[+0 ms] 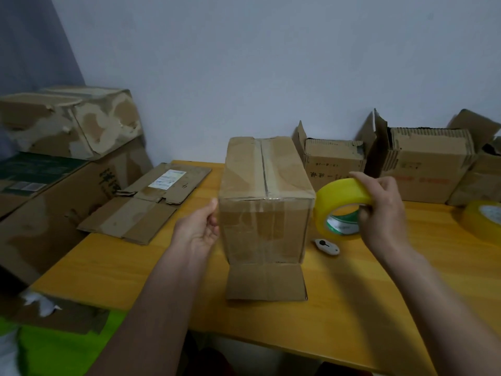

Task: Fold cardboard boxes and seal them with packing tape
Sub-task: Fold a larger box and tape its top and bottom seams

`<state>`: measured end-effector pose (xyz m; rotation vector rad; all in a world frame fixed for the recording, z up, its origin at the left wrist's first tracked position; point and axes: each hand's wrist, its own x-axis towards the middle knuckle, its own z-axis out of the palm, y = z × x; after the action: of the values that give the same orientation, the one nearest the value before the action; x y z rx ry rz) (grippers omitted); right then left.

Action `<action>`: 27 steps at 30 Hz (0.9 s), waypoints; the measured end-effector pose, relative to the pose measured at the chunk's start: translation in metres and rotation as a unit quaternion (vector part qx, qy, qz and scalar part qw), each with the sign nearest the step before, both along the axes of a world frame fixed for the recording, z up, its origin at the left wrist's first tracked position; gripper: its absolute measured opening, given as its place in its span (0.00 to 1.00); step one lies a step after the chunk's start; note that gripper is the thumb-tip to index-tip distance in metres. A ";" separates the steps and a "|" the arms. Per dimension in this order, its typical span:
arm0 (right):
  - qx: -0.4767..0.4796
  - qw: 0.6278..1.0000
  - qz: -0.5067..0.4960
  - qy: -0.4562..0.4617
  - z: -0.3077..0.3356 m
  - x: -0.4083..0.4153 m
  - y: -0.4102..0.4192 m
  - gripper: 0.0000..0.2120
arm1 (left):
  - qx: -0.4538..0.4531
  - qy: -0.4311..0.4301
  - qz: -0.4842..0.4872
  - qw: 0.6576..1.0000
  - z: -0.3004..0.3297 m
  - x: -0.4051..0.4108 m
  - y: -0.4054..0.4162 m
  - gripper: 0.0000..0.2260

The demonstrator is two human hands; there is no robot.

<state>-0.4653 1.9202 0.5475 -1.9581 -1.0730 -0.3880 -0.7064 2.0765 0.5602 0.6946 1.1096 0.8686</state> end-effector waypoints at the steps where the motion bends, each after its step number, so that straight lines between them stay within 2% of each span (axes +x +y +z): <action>1: 0.003 1.000 0.005 0.011 -0.001 -0.001 0.001 0.32 | -0.029 -0.029 -0.010 0.999 0.001 0.001 -0.002 0.06; 4: 0.011 1.000 0.006 0.022 -0.001 -0.004 0.002 0.32 | -0.087 -0.085 -0.038 0.992 -0.001 0.000 -0.004 0.08; 6: 0.010 0.999 0.004 0.034 -0.002 -0.006 0.002 0.31 | -0.096 -0.085 -0.034 0.991 -0.005 0.000 -0.006 0.13; 8: 0.006 0.999 0.002 0.044 -0.003 -0.010 0.003 0.32 | -0.037 -0.052 0.012 0.998 -0.010 0.003 -0.007 0.13; 10: 0.001 0.999 0.007 0.043 -0.004 -0.014 0.003 0.32 | 0.084 -0.024 0.089 0.992 -0.013 0.009 -0.008 0.05; 11: -0.001 0.999 0.010 0.042 -0.005 -0.017 0.003 0.33 | 0.149 -0.003 0.117 0.982 -0.011 0.010 -0.009 0.03; 13: -0.003 0.999 0.016 0.038 -0.006 -0.021 0.003 0.33 | 0.265 0.057 0.126 0.954 -0.013 0.006 -0.008 0.05; 16: -0.012 0.998 0.031 0.045 -0.005 -0.028 0.002 0.33 | 0.396 0.246 0.080 0.881 -0.020 -0.006 -0.003 0.12; 18: -0.015 0.997 0.063 0.048 -0.005 -0.036 0.002 0.33 | 0.394 0.328 0.030 0.858 -0.015 -0.011 0.003 0.14; 21: -0.017 0.990 0.126 0.063 -0.004 -0.051 0.004 0.34 | 0.307 0.372 -0.052 0.875 0.010 -0.013 0.010 0.20; 22: -0.020 0.986 0.147 0.073 -0.003 -0.056 0.005 0.34 | 0.308 0.422 -0.063 0.851 0.016 -0.013 0.013 0.22; 24: -0.032 0.975 0.198 0.100 0.000 -0.068 0.009 0.33 | 0.405 0.537 -0.022 0.740 0.017 -0.011 0.012 0.23; 25: -0.039 0.967 0.227 0.112 0.001 -0.075 0.012 0.32 | 0.484 0.526 0.014 0.700 0.017 -0.008 0.005 0.21; 26: -0.047 0.958 0.256 0.122 0.001 -0.082 0.013 0.32 | 0.542 0.486 0.020 0.685 0.018 -0.004 -0.003 0.18; 27: -0.059 0.947 0.285 0.134 0.003 -0.089 0.015 0.32 | 0.573 0.451 -0.001 0.684 0.018 0.000 -0.010 0.15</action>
<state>-0.5540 1.9347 0.5504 -1.6383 -1.4336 0.2553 -0.7060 2.0668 0.5783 2.3821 1.3059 1.2323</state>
